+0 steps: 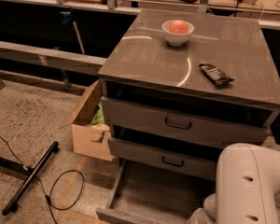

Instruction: Open bottom drawer

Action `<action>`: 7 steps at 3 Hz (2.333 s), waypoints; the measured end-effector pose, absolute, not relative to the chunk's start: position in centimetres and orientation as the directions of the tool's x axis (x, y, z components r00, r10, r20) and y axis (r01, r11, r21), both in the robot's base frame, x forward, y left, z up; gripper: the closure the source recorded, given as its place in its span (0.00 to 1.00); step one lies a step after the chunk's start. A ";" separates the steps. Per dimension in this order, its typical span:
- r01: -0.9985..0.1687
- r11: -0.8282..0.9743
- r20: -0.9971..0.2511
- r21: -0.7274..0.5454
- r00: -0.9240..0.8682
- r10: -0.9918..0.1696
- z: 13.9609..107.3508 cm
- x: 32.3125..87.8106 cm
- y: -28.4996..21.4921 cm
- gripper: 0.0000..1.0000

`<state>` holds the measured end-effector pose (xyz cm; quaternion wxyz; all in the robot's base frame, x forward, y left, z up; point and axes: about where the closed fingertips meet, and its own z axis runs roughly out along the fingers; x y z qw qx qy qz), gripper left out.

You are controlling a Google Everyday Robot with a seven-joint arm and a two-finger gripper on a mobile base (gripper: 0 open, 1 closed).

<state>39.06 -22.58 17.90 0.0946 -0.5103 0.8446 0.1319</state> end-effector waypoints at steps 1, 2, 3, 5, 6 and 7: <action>-0.871 0.461 -0.273 0.170 -0.491 -0.827 18.2 36.5 -22.2 1.00; -0.859 0.483 -0.279 0.167 -0.511 -0.813 18.9 35.2 -21.9 1.00; -0.869 0.487 -0.338 0.087 -0.486 -0.806 20.5 36.8 -22.4 1.00; -0.807 0.554 -0.280 -0.203 -0.494 -0.823 27.2 38.9 -31.6 1.00; -0.755 0.560 -0.211 -0.342 -0.519 -0.829 30.1 40.7 -36.4 1.00; -0.746 0.559 -0.203 -0.364 -0.522 -0.829 30.3 41.0 -37.0 0.84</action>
Offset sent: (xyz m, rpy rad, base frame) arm -0.0537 0.0081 0.0205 0.0111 0.0209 -0.0890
